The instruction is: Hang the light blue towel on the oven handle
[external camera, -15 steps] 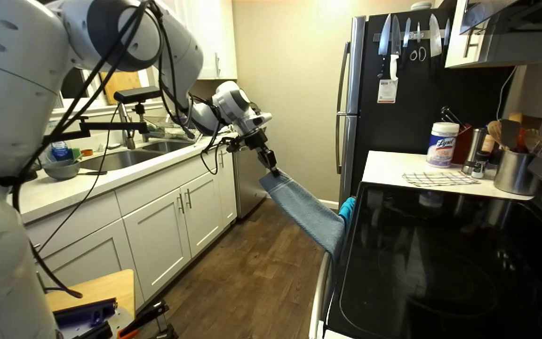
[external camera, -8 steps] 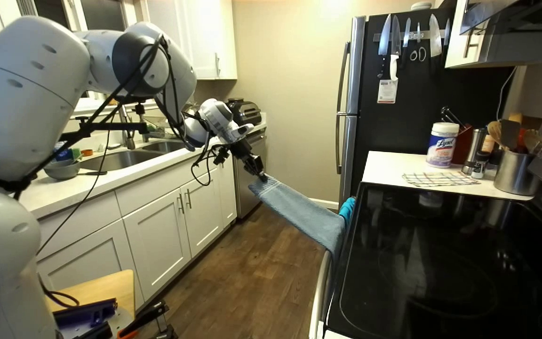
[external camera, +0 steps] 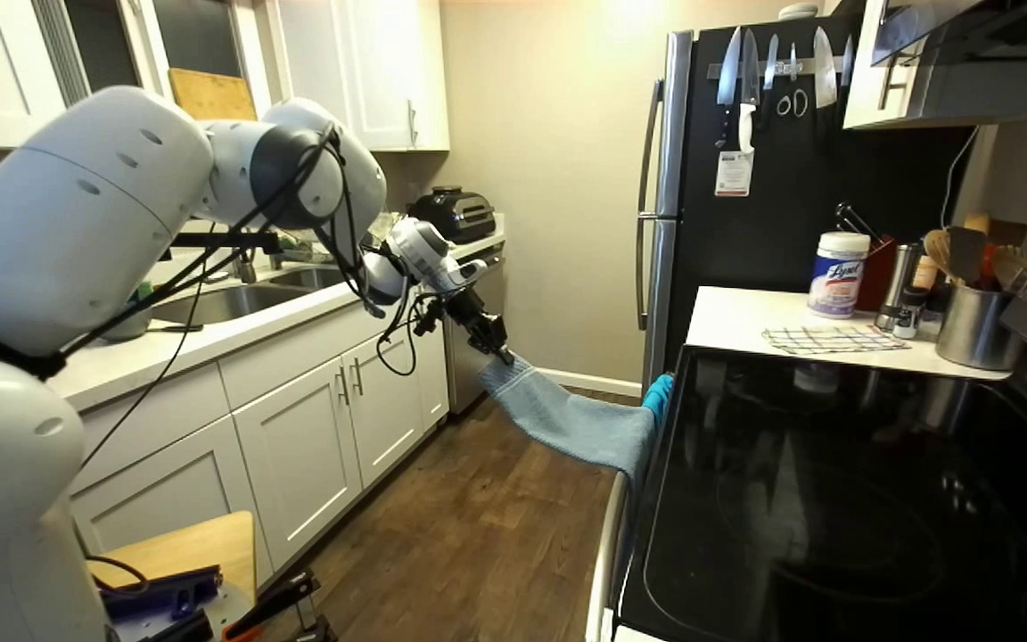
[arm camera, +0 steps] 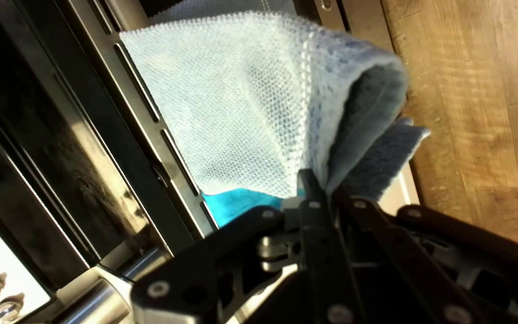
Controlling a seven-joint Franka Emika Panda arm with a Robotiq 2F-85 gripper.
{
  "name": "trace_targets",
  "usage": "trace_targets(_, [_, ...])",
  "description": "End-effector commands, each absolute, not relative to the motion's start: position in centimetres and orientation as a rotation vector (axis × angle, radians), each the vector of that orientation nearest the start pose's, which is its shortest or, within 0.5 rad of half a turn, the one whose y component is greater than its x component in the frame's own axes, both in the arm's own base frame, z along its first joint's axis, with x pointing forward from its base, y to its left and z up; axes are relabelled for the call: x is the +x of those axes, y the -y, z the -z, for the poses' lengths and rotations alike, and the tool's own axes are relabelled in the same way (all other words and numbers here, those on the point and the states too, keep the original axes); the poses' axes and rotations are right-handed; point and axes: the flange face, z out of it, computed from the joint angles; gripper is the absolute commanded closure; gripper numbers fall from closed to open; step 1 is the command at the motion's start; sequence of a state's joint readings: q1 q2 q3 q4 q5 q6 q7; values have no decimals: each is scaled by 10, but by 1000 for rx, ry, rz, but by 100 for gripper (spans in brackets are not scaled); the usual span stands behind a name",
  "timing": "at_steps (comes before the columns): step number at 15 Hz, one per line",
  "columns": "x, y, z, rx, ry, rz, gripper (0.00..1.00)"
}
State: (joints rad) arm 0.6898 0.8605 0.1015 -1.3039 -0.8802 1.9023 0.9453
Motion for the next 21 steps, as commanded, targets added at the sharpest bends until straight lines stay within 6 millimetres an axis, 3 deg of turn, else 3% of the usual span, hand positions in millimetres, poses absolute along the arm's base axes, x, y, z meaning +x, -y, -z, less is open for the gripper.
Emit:
trace_targets(1, [585, -462, -208, 2389, -293, -429, 68])
trace_targets(5, [603, -458, -202, 2371, -269, -400, 43])
trace_targets(12, [621, -451, -217, 2366, -184, -411, 2])
trace_targets(21, [632, -431, -238, 2303, -12, -375, 0])
